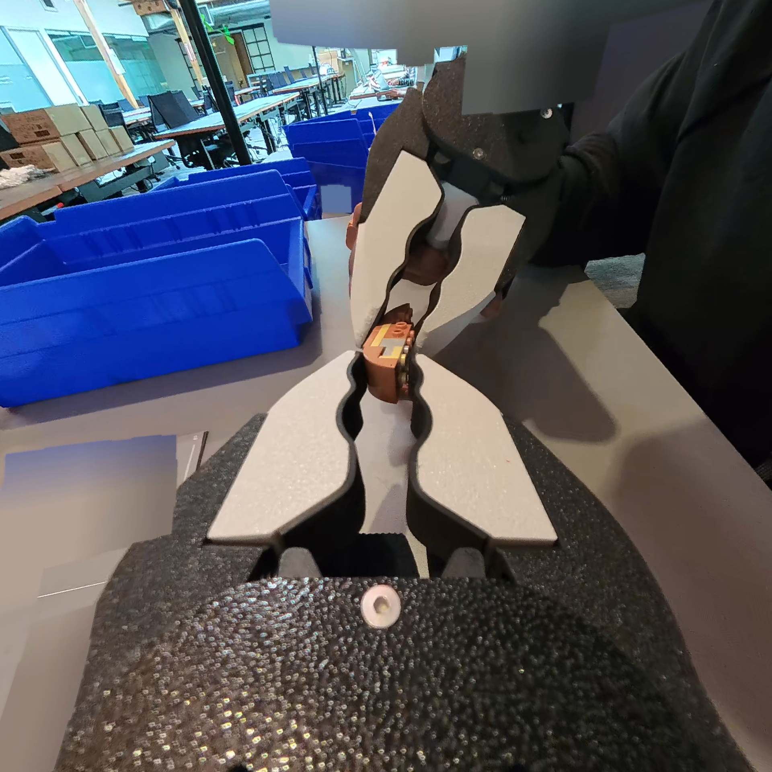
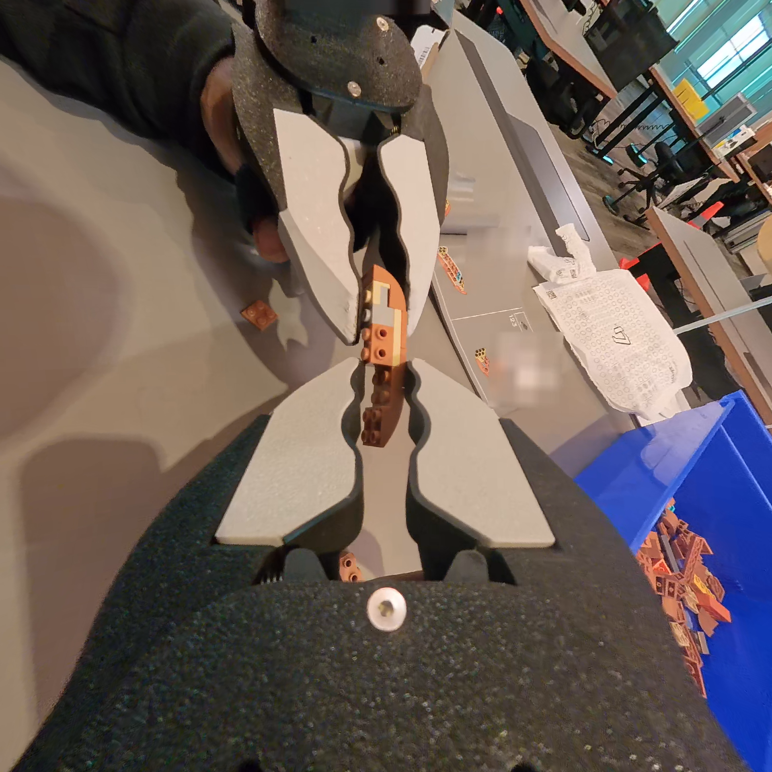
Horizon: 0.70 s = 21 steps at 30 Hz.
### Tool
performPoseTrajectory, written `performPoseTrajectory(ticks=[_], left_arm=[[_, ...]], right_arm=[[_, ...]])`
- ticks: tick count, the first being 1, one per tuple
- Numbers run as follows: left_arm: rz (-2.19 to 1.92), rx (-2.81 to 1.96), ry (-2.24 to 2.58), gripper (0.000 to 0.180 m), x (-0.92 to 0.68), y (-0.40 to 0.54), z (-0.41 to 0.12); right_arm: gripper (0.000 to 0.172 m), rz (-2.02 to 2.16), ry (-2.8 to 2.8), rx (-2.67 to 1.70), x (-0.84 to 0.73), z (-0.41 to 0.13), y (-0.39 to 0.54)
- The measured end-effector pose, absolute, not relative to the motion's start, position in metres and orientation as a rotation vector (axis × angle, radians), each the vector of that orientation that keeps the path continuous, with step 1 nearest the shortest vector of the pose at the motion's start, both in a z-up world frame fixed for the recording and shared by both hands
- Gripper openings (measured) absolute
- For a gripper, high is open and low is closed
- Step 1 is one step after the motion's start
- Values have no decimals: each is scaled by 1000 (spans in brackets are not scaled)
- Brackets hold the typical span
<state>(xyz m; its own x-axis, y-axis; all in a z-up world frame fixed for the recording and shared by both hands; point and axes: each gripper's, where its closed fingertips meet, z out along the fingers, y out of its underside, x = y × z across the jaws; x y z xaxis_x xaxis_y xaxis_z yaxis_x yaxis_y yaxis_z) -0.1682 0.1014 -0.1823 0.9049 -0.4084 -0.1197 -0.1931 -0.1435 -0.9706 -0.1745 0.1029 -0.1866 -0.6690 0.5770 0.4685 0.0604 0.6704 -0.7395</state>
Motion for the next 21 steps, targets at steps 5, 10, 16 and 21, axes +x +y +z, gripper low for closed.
performPoseTrajectory(ticks=[5,10,16,21], left_arm=[[-129,-1672,524,19,-165,101,-178],[-75,-1616,548,19,-166,99,-173],[-70,-1597,566,19,-163,99,-174],[-49,-1617,573,20,-163,101,-177]], right_arm=[[27,1006,-2196,-469,-171,-186,101],[40,1183,-2194,-476,-167,-177,95],[21,1251,-2145,-455,-166,-170,91],[19,1212,-2129,-422,-166,-170,92]])
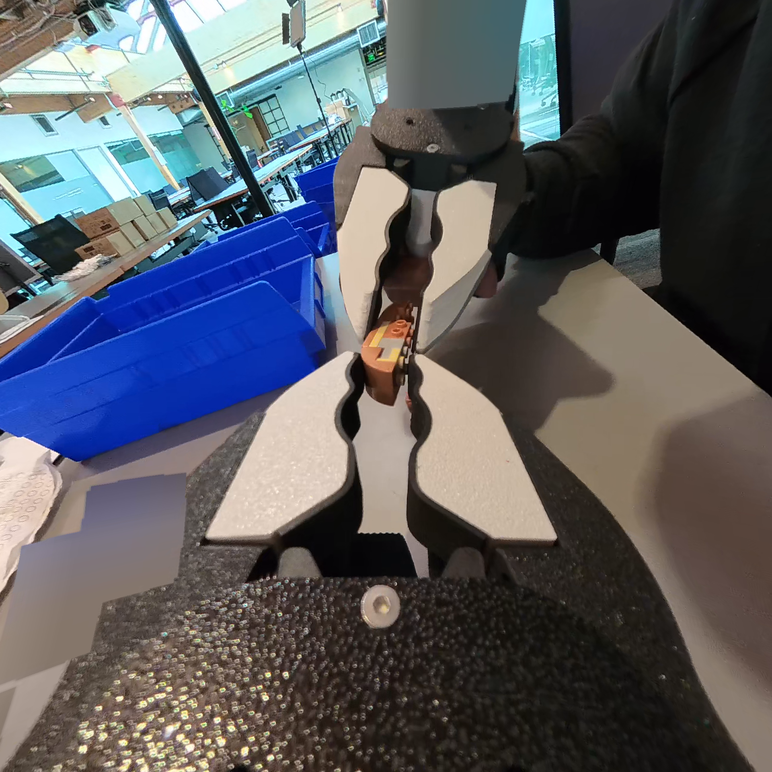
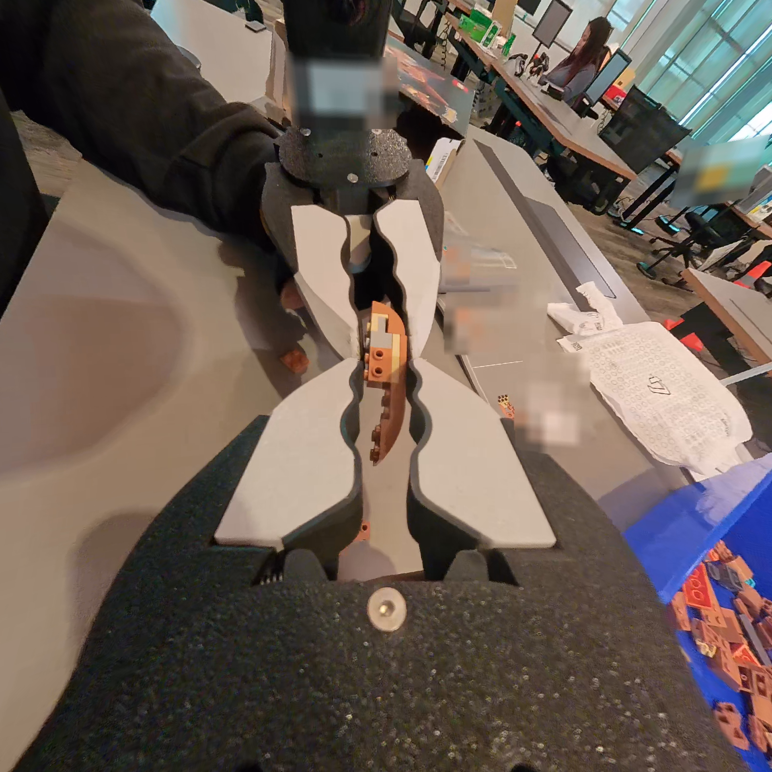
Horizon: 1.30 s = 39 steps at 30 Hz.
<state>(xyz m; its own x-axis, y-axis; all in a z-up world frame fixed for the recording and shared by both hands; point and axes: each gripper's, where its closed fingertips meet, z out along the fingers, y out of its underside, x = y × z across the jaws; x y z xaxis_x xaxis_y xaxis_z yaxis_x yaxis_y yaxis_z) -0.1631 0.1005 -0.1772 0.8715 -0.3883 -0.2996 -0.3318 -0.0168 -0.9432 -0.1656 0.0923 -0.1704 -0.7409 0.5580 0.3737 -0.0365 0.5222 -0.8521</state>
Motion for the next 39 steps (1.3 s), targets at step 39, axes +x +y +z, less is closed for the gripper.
performPoseTrajectory(ticks=[39], left_arm=[[-260,-1625,532,18,-154,93,-165]], right_arm=[[32,1495,-2071,-490,-161,-148,90]])
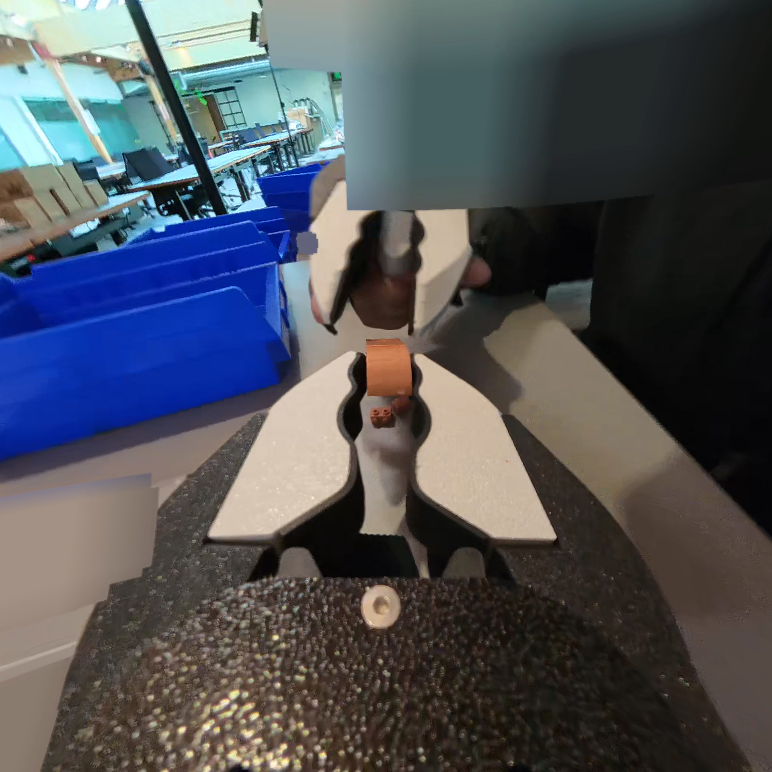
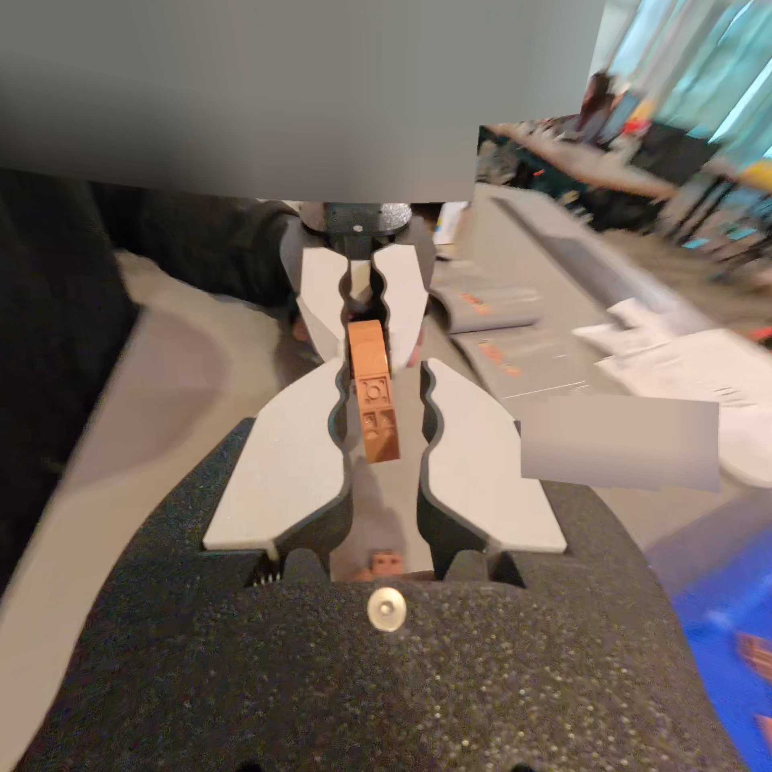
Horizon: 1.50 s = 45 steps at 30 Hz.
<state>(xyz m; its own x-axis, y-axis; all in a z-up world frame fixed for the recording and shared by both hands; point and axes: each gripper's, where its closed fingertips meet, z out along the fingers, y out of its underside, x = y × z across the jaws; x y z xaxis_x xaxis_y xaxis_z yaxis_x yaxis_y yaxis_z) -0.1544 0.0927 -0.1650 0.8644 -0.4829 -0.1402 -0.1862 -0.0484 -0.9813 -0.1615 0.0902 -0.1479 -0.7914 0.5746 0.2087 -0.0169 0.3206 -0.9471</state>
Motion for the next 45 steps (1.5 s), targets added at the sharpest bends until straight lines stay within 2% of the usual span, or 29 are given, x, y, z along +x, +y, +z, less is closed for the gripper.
performPoseTrajectory(ticks=[3,7,15,25,45], left_arm=[[-143,-1617,662,18,-149,91,-171],[-38,-1584,761,18,-144,90,-176],[32,-1530,899,18,-129,85,-179],[122,-1533,988,19,-124,84,-186],[143,-1496,1007,18,-119,82,-185]], right_arm=[[33,1759,-2205,-643,-152,-153,82],[39,1866,-2295,-771,-149,-161,79],[37,1839,-2453,-783,-140,-181,67],[26,1915,-2471,-751,-134,-178,64],[19,2025,-2513,-741,-129,-178,62]])
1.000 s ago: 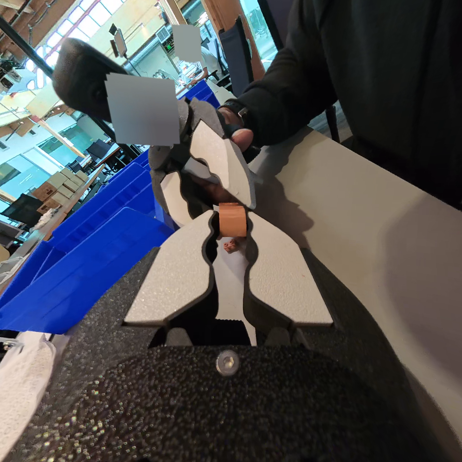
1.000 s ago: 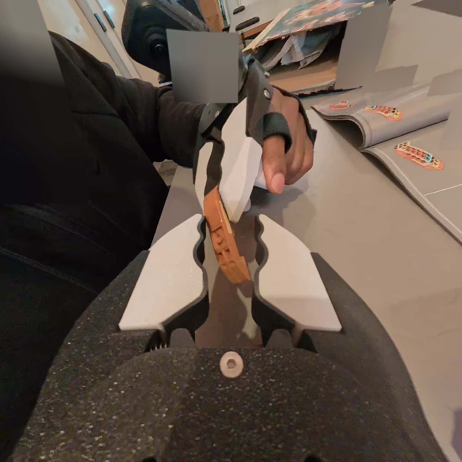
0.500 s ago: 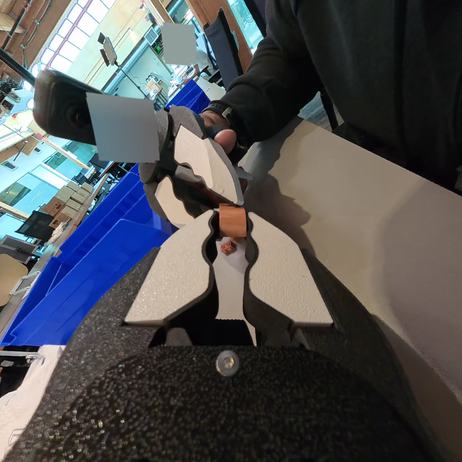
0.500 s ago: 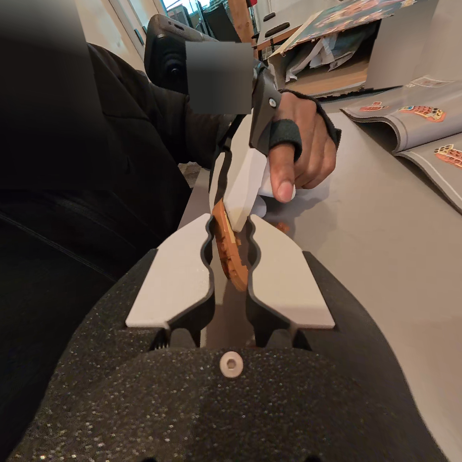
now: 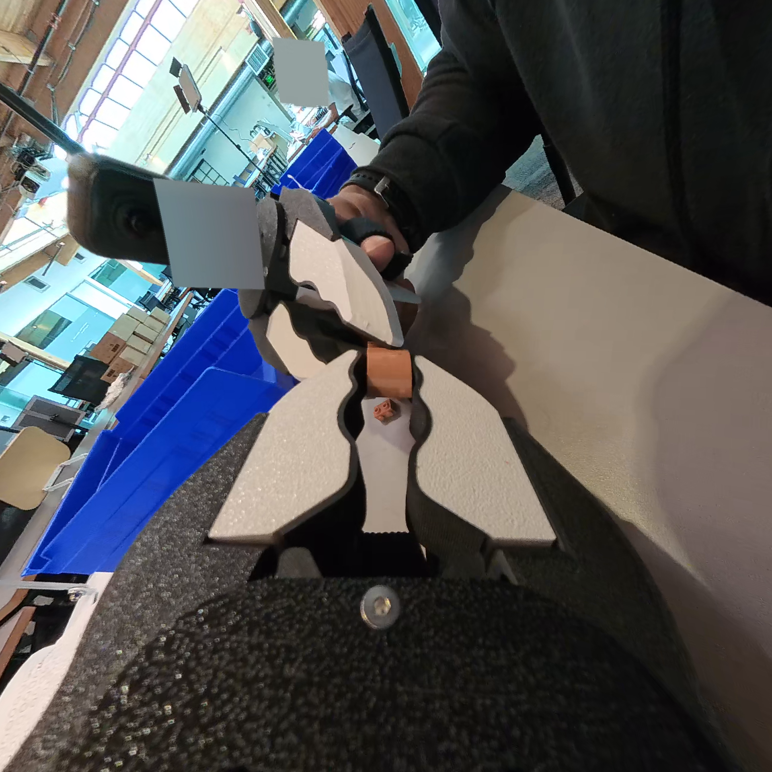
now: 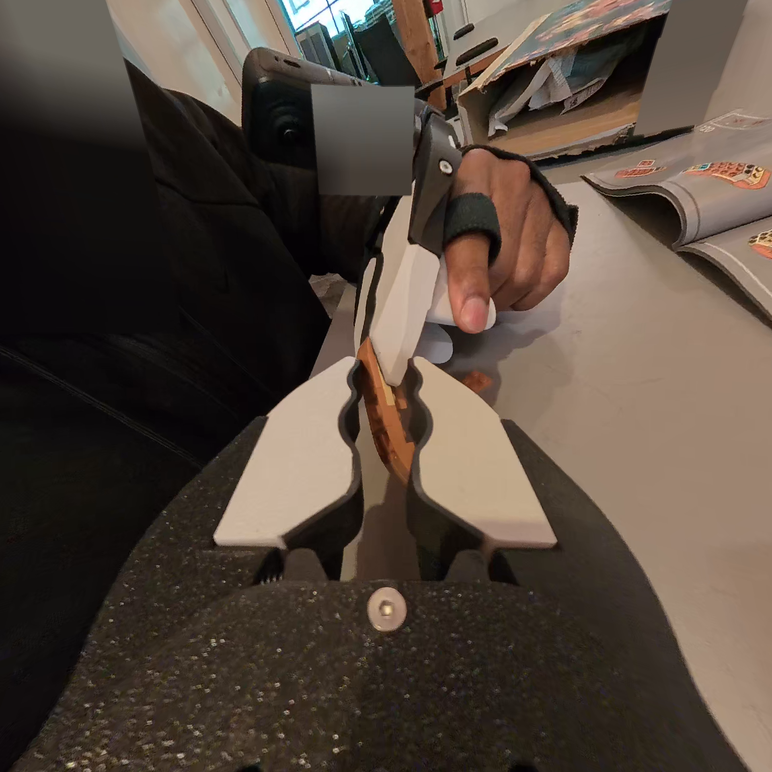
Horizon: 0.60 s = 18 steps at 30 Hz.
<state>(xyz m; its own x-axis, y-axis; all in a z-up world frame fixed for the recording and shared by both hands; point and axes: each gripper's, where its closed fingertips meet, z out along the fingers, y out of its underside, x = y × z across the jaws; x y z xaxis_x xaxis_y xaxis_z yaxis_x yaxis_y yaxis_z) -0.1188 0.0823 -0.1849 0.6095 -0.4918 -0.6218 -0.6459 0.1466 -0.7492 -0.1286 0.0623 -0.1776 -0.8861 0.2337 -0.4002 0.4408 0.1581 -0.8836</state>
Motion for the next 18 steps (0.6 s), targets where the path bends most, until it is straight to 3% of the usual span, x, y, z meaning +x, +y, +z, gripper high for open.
performPoseTrajectory(ticks=[18], left_arm=[[165,-1456,1031,18,-115,81,-182]], right_arm=[[19,-1817,2217,652,-124,-174,62]])
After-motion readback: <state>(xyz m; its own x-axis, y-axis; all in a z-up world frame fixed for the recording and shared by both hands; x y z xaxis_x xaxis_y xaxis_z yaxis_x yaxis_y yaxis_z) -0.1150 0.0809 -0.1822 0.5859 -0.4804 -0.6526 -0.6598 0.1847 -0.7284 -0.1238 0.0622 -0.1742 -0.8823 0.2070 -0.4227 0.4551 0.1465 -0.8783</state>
